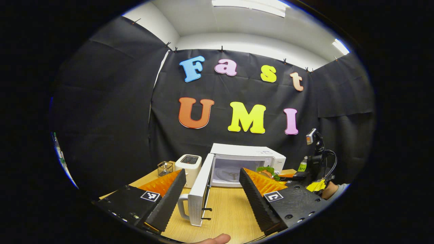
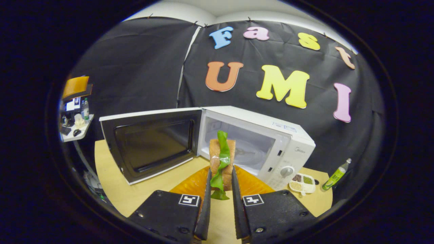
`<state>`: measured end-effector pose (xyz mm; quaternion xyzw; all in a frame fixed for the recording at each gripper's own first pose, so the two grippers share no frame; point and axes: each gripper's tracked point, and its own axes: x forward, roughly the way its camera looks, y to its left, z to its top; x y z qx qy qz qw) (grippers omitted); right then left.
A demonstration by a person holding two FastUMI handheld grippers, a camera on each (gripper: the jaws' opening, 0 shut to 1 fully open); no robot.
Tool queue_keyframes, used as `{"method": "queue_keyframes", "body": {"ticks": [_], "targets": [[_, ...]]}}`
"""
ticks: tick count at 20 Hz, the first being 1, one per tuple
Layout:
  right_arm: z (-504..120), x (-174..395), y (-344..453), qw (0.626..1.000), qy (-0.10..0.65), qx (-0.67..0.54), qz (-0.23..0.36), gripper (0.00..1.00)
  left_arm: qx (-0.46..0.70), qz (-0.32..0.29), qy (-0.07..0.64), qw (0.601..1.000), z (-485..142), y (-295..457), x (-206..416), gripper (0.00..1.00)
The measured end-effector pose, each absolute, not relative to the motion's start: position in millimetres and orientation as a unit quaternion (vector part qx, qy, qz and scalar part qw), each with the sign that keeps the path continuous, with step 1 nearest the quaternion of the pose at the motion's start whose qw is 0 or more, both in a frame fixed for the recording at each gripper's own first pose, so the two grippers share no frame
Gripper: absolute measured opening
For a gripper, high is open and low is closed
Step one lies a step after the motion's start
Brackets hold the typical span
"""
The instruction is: Open the microwave oven with the left hand, put the food in, and close the microwave oven.
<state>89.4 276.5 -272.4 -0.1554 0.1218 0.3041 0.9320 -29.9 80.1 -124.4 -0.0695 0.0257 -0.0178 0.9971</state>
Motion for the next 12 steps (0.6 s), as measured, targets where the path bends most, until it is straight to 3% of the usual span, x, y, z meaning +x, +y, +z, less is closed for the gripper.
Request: {"method": "queue_keyframes", "body": {"ticks": [3,6,12], "targets": [[-278,113,305,0.947,0.083,-0.125,0.286,0.33,-0.051,-0.01,0.027,0.998,-126,91,-26,0.95],[-285,137,326,0.97,0.057,-0.071,0.225,0.34,-0.043,-0.004,0.022,0.999,-123,98,-21,0.95],[-327,184,384,0.982,0.064,0.012,0.175,0.33,-0.062,-0.018,0.03,0.997,-126,106,-16,0.95]]}}
